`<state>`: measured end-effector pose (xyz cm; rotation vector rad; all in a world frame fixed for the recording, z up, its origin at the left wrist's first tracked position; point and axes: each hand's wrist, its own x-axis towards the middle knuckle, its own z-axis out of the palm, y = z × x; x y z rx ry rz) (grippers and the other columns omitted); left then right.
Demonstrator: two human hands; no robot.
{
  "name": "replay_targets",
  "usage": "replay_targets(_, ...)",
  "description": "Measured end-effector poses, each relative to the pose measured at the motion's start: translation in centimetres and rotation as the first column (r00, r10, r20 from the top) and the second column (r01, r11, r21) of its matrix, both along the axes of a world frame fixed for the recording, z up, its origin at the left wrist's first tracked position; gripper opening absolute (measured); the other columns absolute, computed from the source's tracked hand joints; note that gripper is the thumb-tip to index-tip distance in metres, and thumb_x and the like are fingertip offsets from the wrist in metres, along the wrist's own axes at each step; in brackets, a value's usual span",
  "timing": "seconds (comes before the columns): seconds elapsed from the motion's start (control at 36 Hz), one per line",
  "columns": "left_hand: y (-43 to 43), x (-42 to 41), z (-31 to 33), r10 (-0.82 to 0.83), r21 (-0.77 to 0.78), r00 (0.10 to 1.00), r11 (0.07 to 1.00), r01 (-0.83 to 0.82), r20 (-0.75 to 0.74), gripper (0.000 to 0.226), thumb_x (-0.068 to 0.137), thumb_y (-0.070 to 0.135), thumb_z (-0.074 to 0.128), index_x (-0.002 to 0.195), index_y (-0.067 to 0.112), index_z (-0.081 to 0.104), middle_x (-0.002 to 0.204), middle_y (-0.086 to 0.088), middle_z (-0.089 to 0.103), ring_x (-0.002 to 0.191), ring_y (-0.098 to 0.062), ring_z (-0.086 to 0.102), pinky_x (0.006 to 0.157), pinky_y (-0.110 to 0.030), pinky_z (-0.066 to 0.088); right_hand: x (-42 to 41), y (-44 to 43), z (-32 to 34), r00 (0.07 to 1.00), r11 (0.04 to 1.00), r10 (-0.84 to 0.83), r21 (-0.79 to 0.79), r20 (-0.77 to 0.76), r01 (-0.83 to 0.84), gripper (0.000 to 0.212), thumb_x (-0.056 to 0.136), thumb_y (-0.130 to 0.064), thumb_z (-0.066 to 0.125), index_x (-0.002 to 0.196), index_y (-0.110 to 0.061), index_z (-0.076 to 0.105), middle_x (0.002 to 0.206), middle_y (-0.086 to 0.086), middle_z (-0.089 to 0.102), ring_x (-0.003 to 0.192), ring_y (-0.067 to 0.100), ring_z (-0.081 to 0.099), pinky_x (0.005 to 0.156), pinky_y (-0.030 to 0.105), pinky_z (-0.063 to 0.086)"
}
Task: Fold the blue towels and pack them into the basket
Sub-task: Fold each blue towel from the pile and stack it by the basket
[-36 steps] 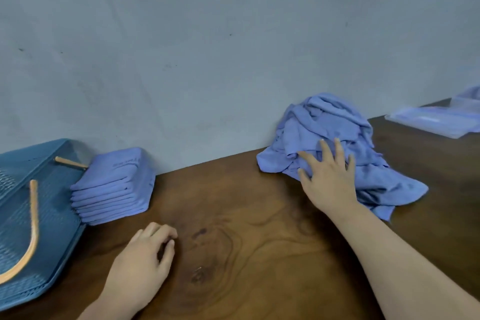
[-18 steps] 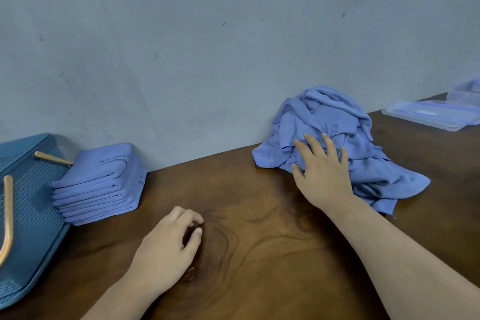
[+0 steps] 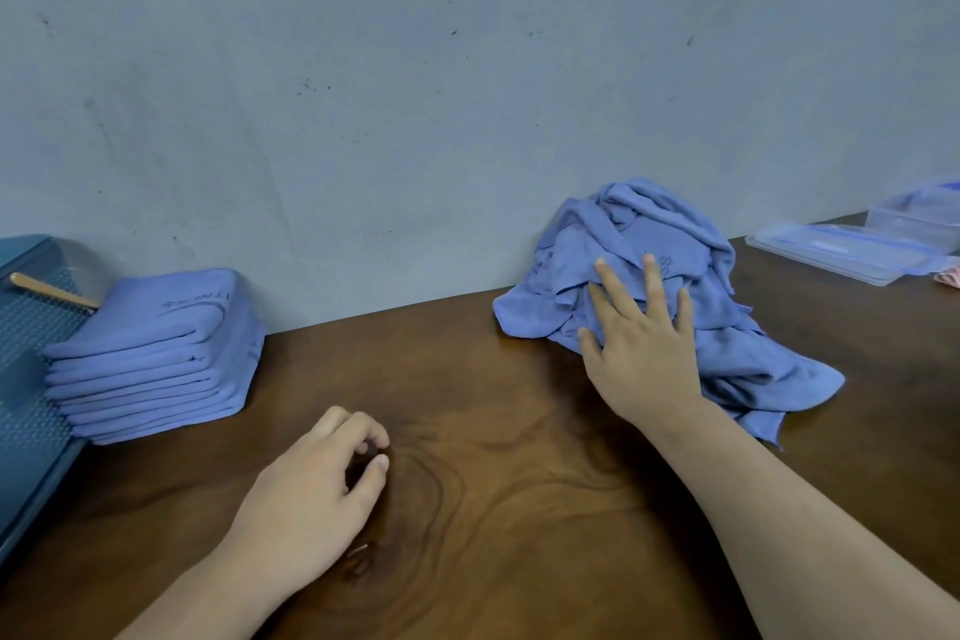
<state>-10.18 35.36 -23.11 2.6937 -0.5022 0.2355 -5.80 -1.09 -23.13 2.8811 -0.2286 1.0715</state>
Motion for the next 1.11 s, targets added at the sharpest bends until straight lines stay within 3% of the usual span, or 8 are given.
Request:
replay_targets(0.28,0.0,-0.1,0.1,-0.009,-0.069,1.0,0.998,0.007,-0.02,0.011,0.101,0.049,0.057,0.11,0.05,0.051,0.119,0.027,0.05,0.09,-0.003,0.061,0.068,-0.023,0.05,-2.3,4.7,2.5,0.917,0.917,0.388,0.144,-0.095,-0.373,0.064,0.107,-0.055,0.038,0.166,-0.035,0.024,0.172,-0.029,0.01,0.162,0.007,-0.002,0.131,0.055,0.007)
replay_targets(0.44,0.1,0.1,-0.1,0.01,-0.333,0.999,0.943,-0.023,-0.04,0.022,0.103,0.044,0.055,0.123,0.053,0.049,0.119,0.034,0.057,0.104,0.004,0.06,0.08,-0.025,0.048,-5.6,8.9,3.2,0.555,0.518,0.821,0.586,-0.136,-0.623,0.052,0.109,-0.04,0.056,0.159,-0.042,0.042,0.162,-0.037,0.031,0.152,-0.014,0.019,0.123,0.013,0.019)
replay_targets(0.64,0.6,0.0,0.1,-0.012,-0.46,0.999,0.888,-0.008,-0.042,0.024,0.108,0.04,0.047,0.129,0.05,0.053,0.128,0.027,0.062,0.121,0.003,0.058,0.097,-0.027,0.047,-7.5,10.8,3.6,0.438,0.195,0.898,0.855,0.042,-0.481,0.018,0.107,-0.021,0.063,0.108,-0.018,0.081,0.107,0.0,0.079,0.102,0.018,0.074,0.096,0.046,0.058)
replay_targets(0.69,0.6,-0.1,0.2,-0.049,-0.458,0.997,0.889,0.015,-0.063,0.029,0.109,0.042,0.045,0.134,0.053,0.053,0.134,0.027,0.061,0.126,0.004,0.057,0.102,-0.028,0.046,-7.2,10.7,3.4,0.527,0.247,0.846,0.821,0.076,-0.514,0.017,0.107,-0.023,0.062,0.104,-0.023,0.079,0.105,-0.007,0.078,0.102,0.015,0.073,0.092,0.041,0.058)
replay_targets(0.78,0.5,-0.5,0.2,-0.114,-0.403,0.99,0.912,0.071,-0.082,0.034,0.109,0.042,0.042,0.139,0.057,0.05,0.139,0.028,0.057,0.136,0.008,0.048,0.108,-0.025,0.041,-6.0,9.6,2.8,0.734,0.562,0.679,0.638,0.009,-0.527,0.017,0.105,-0.034,0.06,0.119,-0.036,0.069,0.121,-0.023,0.066,0.111,0.001,0.062,0.094,0.028,0.051)
replay_targets(0.89,0.2,-0.8,0.4,-0.128,-0.313,0.988,0.945,0.096,-0.084,0.035,0.109,0.047,0.037,0.141,0.058,0.047,0.136,0.034,0.054,0.134,0.012,0.045,0.105,-0.016,0.038,-4.8,8.6,1.2,0.785,0.898,0.409,0.358,-0.466,-0.256,0.057,0.103,-0.065,0.041,0.157,-0.047,0.033,0.171,-0.008,0.023,0.157,0.016,0.013,0.128,0.041,0.021)
replay_targets(0.97,0.3,-0.7,0.5,-0.124,-0.344,0.989,0.935,0.087,-0.085,0.035,0.109,0.046,0.037,0.141,0.054,0.049,0.138,0.031,0.055,0.137,0.012,0.044,0.109,-0.021,0.039,-5.1,9.0,1.1,0.635,0.886,0.461,0.366,-0.62,-0.285,0.064,0.105,-0.069,0.028,0.164,-0.048,0.017,0.177,-0.007,0.001,0.162,0.014,-0.006,0.131,0.039,0.0)
replay_targets(1.11,0.5,-0.4,0.5,-0.078,-0.461,0.995,0.887,0.041,-0.06,0.03,0.11,0.04,0.044,0.136,0.05,0.054,0.138,0.028,0.059,0.134,0.005,0.052,0.112,-0.034,0.045,-6.2,10.2,2.5,0.456,0.754,0.656,0.487,-0.602,-0.441,0.058,0.107,-0.06,0.043,0.162,-0.052,0.026,0.174,-0.022,0.002,0.159,0.0,-0.001,0.12,0.018,0.002)
